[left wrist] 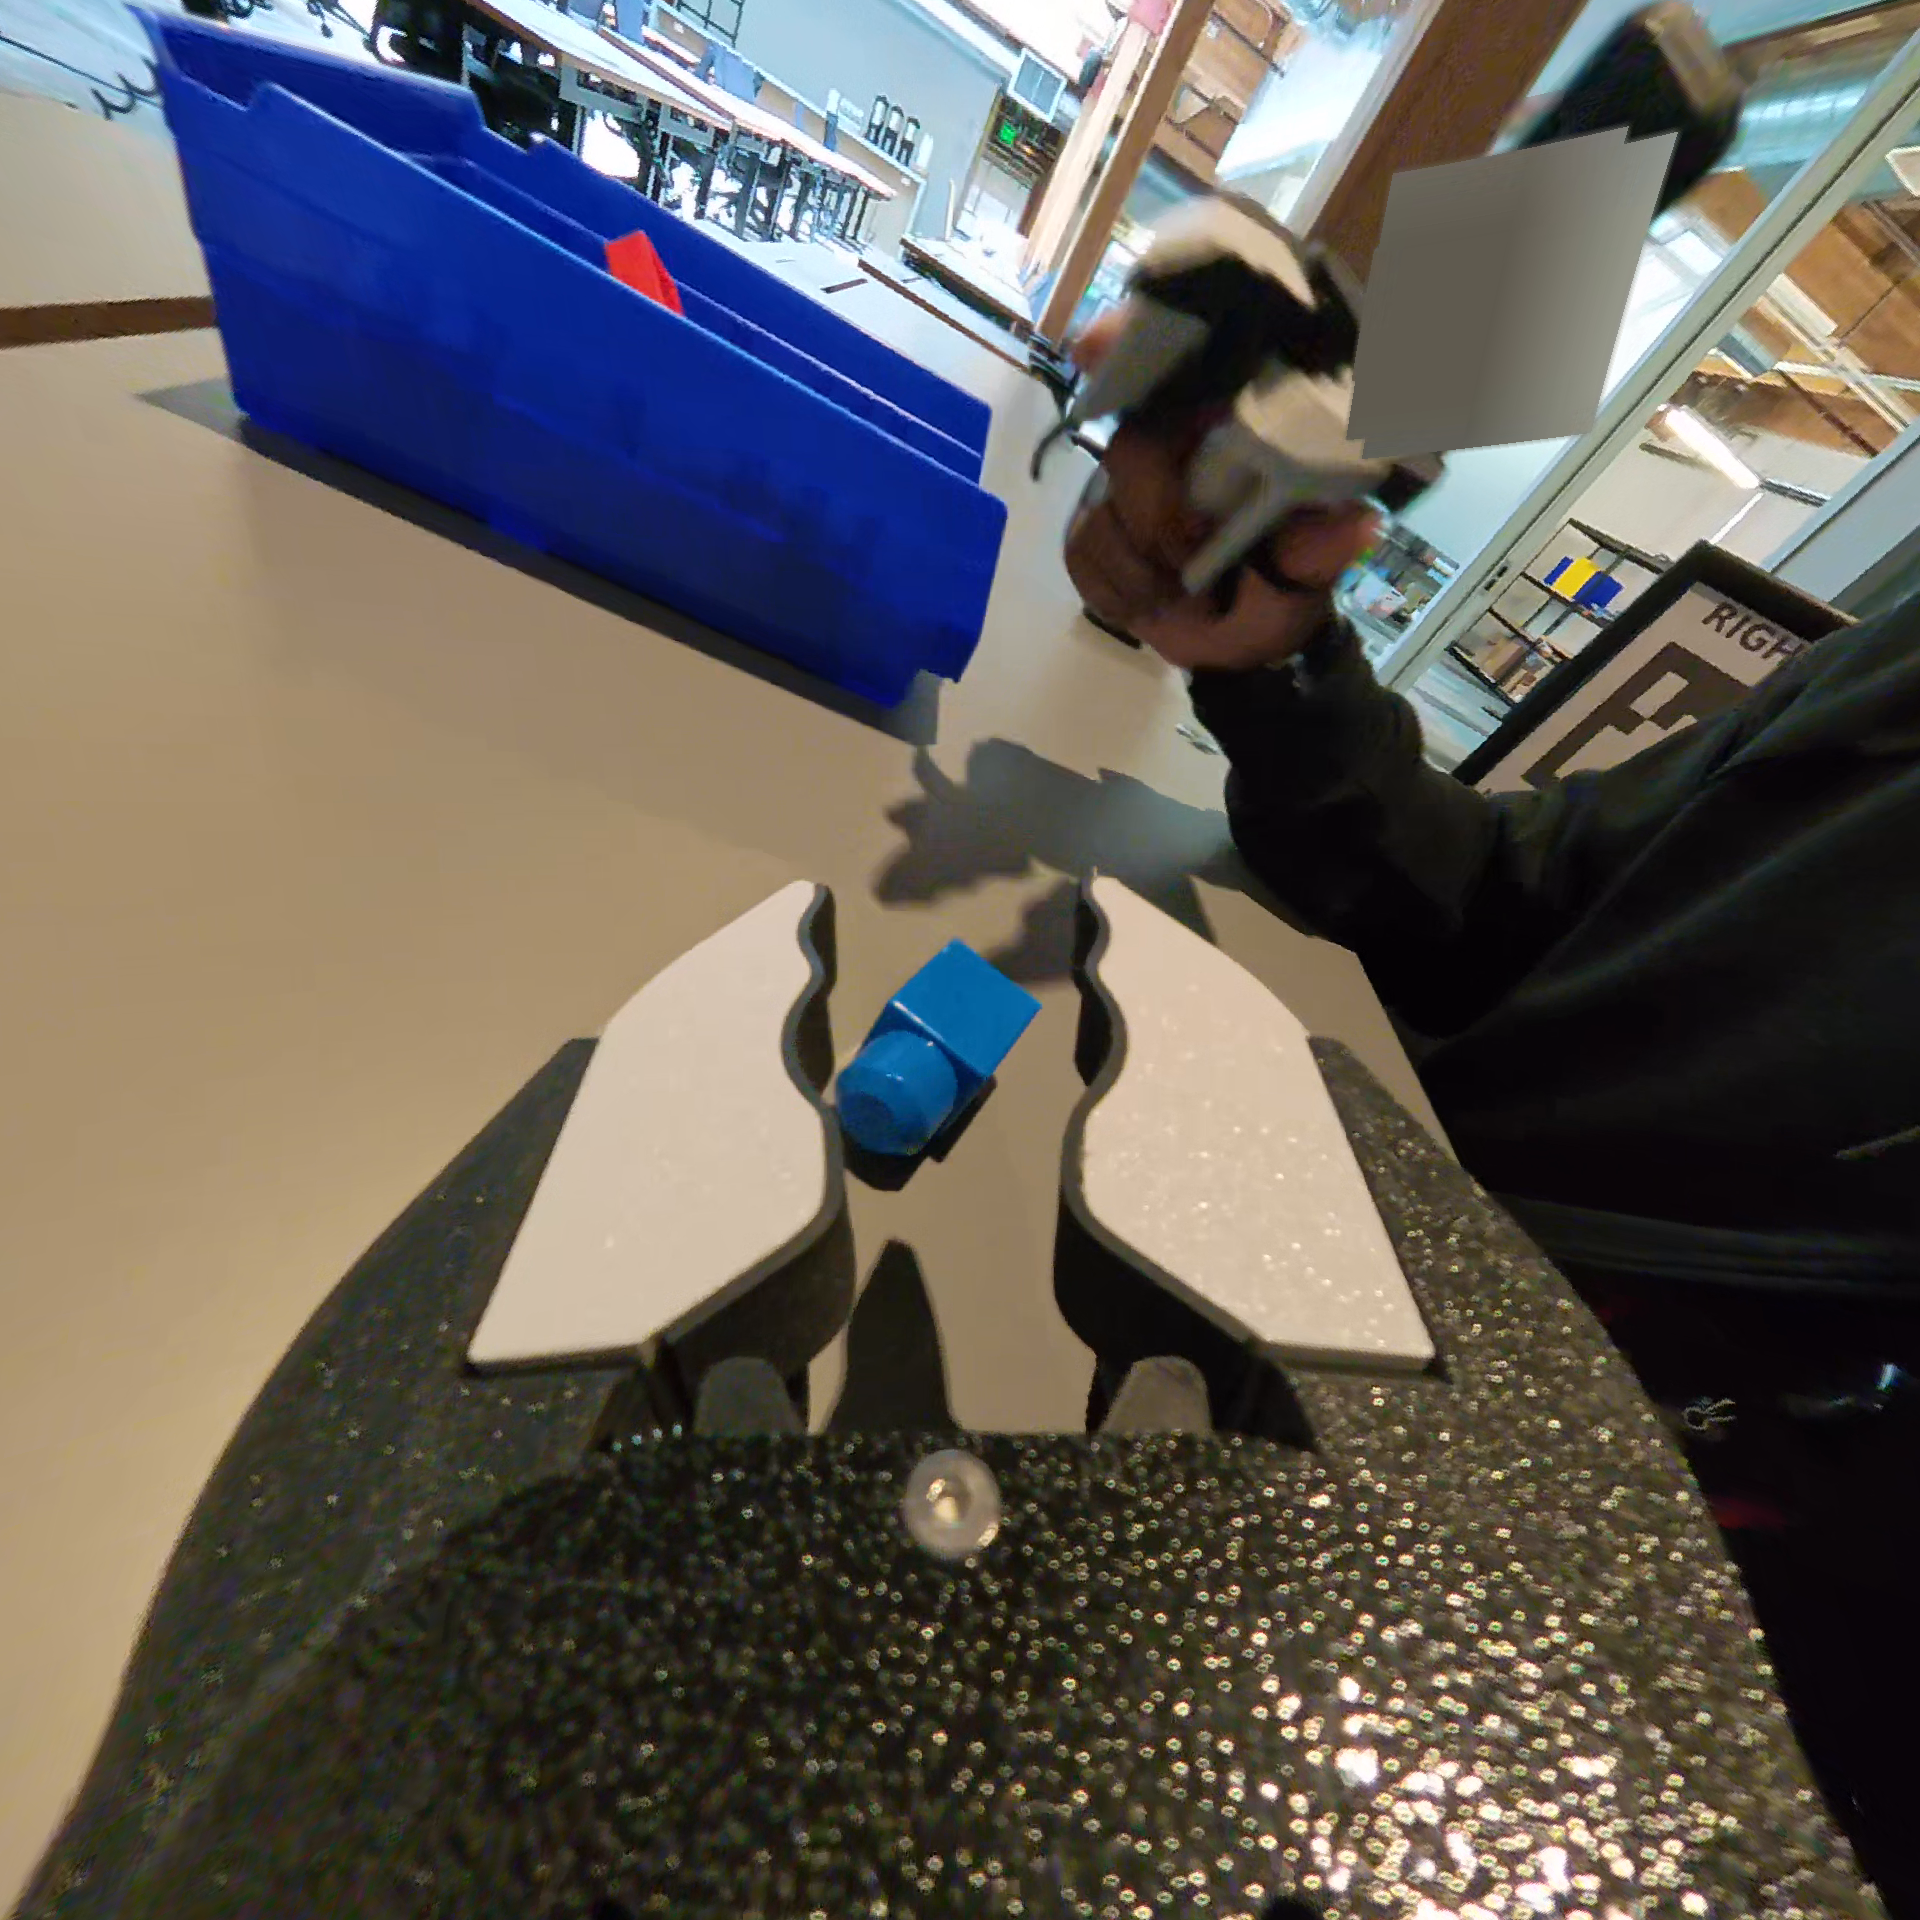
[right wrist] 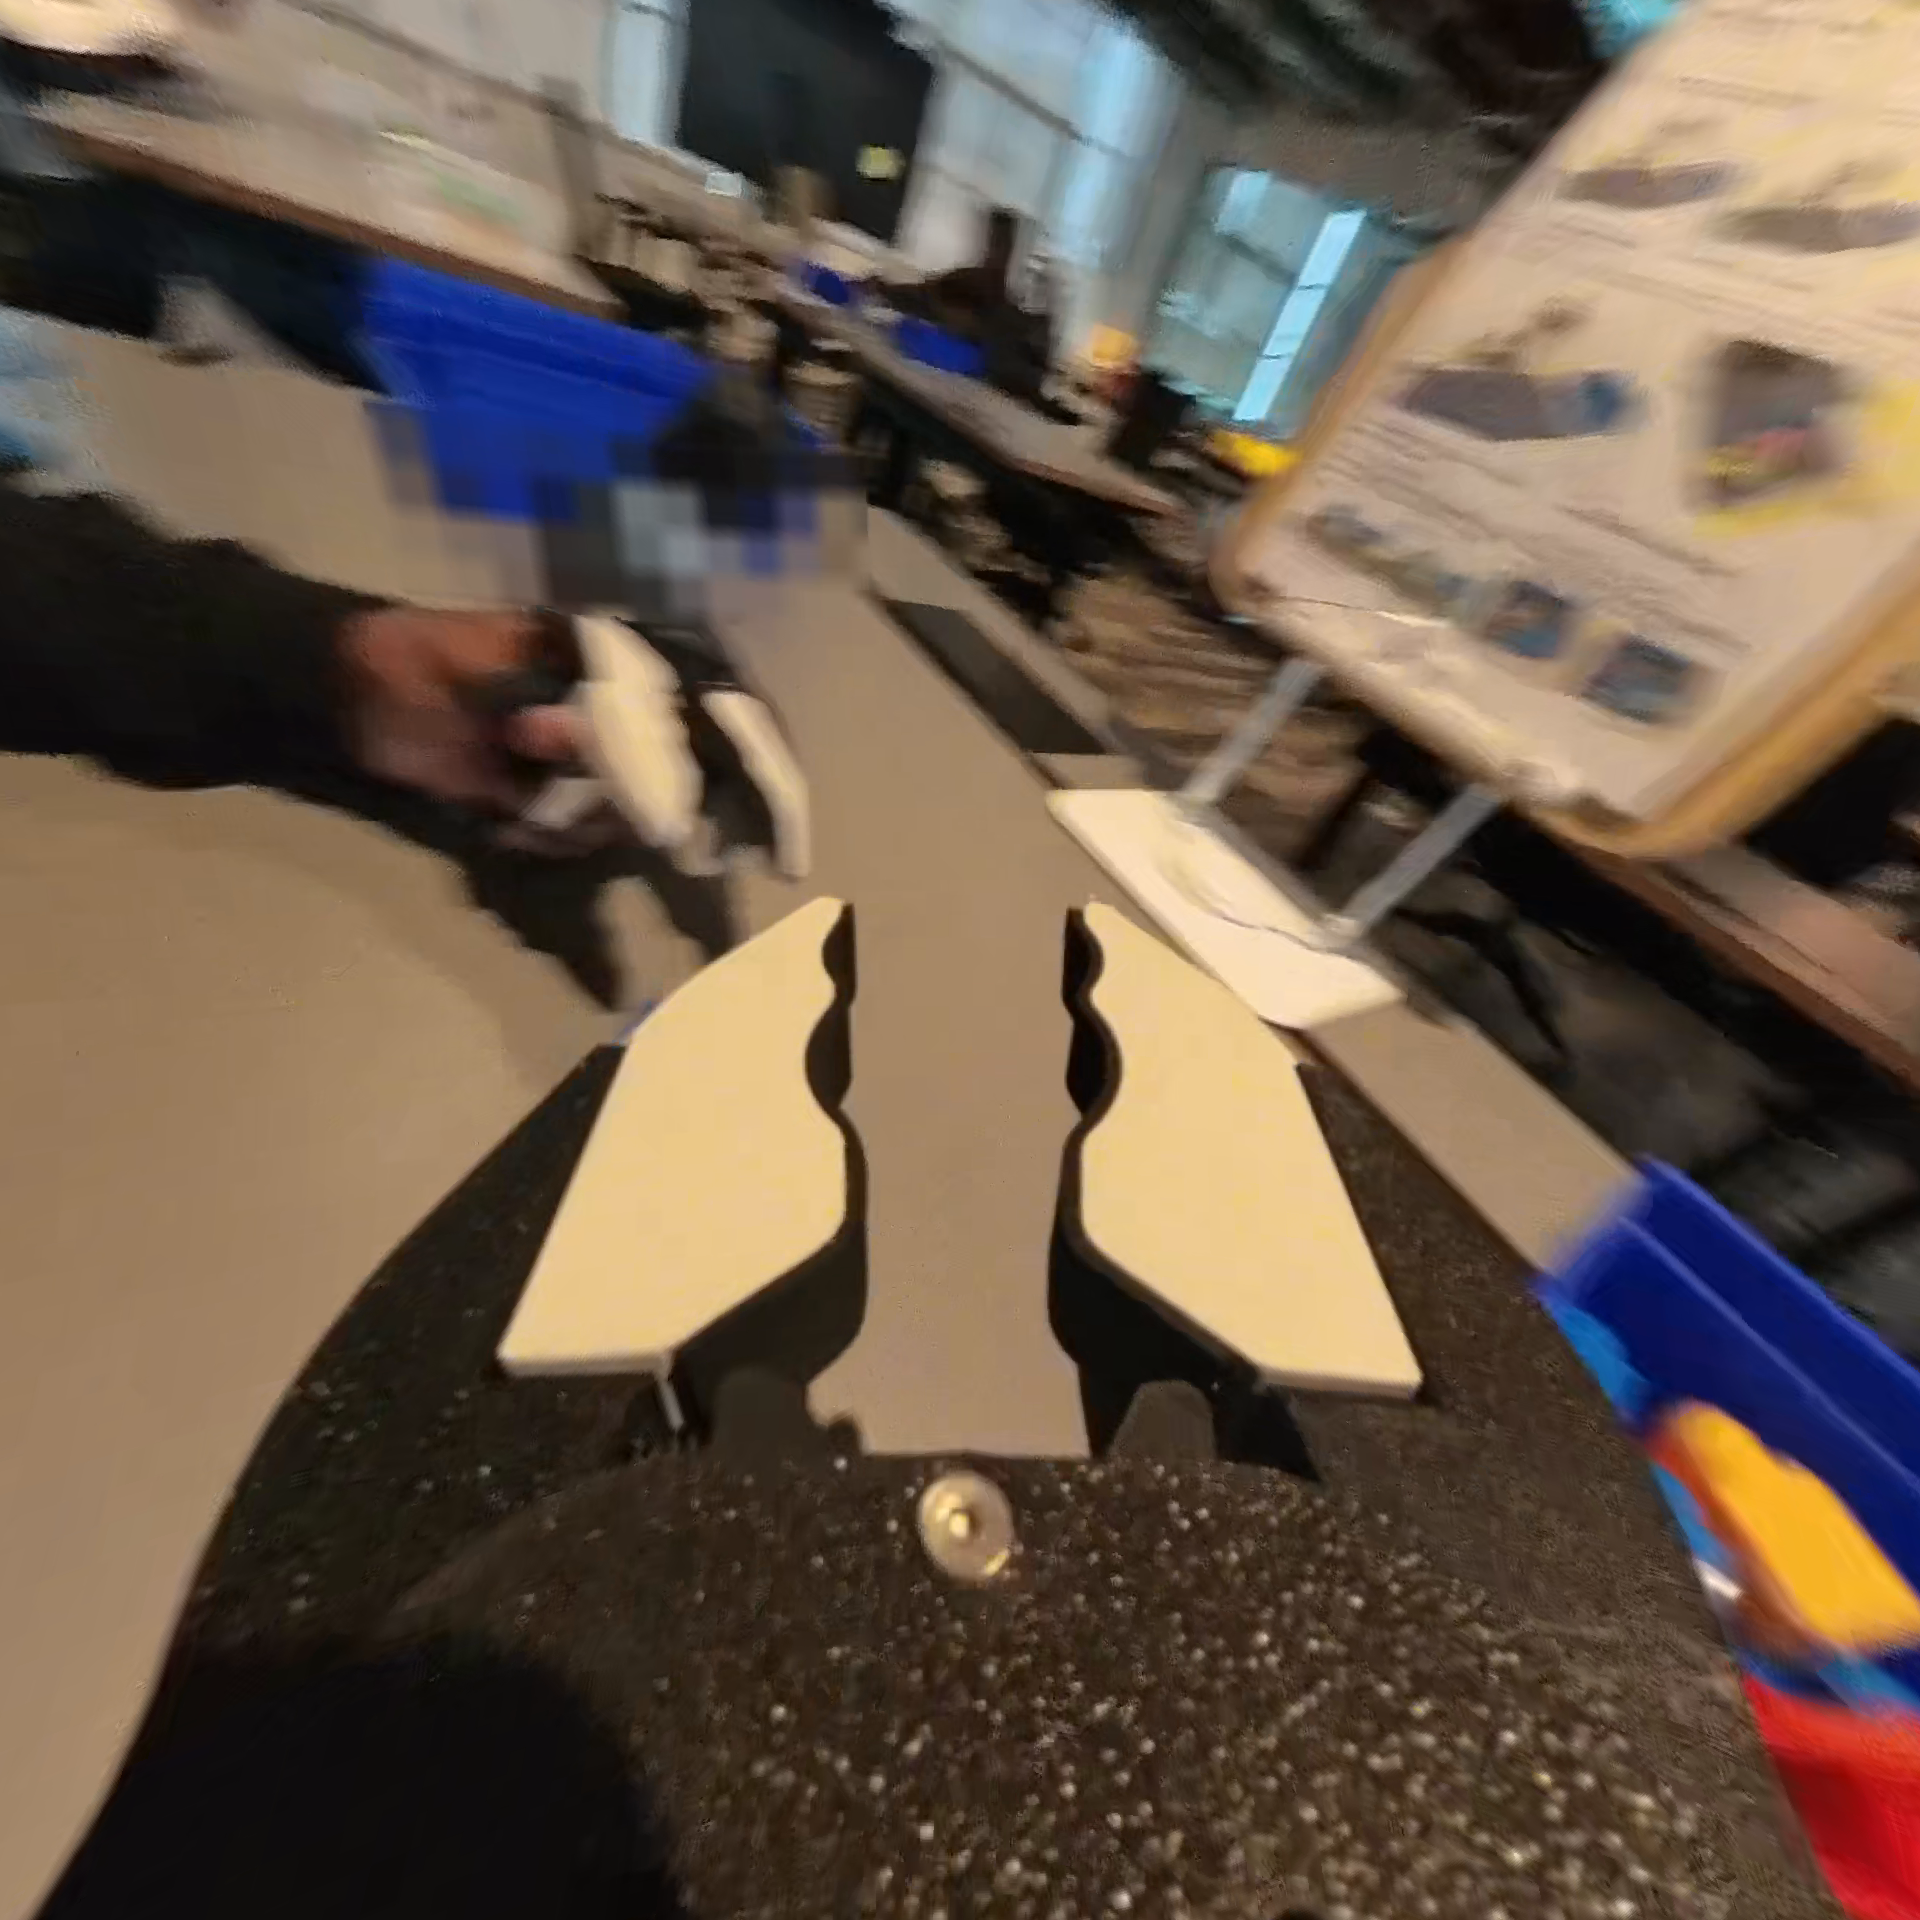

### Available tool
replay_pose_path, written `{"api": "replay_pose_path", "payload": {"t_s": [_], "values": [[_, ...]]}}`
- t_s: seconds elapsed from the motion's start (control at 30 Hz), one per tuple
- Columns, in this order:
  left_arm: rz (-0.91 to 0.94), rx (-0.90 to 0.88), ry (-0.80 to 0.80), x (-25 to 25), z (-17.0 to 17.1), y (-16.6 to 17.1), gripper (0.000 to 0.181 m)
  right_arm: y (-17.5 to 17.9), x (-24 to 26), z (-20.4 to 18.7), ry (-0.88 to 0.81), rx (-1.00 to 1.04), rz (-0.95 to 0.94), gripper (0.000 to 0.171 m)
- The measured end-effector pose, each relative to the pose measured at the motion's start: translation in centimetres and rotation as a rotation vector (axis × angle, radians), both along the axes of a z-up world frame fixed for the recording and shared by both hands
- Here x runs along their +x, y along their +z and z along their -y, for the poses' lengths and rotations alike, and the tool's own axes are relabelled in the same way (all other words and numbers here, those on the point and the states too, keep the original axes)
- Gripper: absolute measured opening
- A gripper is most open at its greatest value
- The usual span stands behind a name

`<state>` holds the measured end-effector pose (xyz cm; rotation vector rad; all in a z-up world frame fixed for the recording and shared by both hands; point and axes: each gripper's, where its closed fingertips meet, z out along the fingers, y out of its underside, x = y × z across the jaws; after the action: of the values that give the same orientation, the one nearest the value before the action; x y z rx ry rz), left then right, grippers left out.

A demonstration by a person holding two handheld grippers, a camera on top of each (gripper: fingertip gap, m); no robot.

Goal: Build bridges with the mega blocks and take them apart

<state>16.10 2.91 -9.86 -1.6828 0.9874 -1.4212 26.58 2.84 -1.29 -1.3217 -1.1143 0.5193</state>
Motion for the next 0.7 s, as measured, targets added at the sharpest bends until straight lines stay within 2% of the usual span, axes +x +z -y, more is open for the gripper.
{"api": "replay_pose_path", "payload": {"t_s": [0.07,0.1,0.23,0.33,0.4,0.43,0.57,0.63,0.7], "values": [[0.002,-0.002,0.016,-0.4,-0.5,0.0,0.042,-2.5,-3.9,2.1,0.115,-0.096,0.085,0.041],[0.003,-0.004,0.022,-0.6,-0.7,0.0,0.042,-4.3,-5.4,2.5,0.132,-0.154,0.155,0.047],[0.011,-0.015,0.03,-0.9,-1.0,0.0,0.042,-11.4,-8.1,3.0,0.117,-0.305,0.407,0.064],[0.0,-0.012,0.024,-0.8,-0.9,-0.1,0.042,-14.9,-8.2,3.1,0.089,-0.408,0.507,0.063],[-0.011,-0.007,0.022,-0.7,-0.8,-0.2,0.042,-16.6,-7.7,2.6,0.05,-0.404,0.586,0.054],[-0.015,-0.004,0.02,-0.7,-0.7,-0.3,0.042,-16.2,-8.0,2.6,0.052,-0.416,0.545,0.041],[-0.019,-0.001,0.019,-0.7,-0.7,-0.3,0.041,-15.1,-8.4,2.2,0.032,-0.354,0.503,0.038],[-0.015,-0.004,0.023,-0.7,-0.8,-0.3,0.041,-12.1,-8.5,1.6,0.015,-0.269,0.385,0.038],[-0.011,-0.008,0.027,-0.8,-0.8,-0.3,0.041,-6.9,-7.0,0.3,-0.07,-0.125,0.212,0.038]]}}
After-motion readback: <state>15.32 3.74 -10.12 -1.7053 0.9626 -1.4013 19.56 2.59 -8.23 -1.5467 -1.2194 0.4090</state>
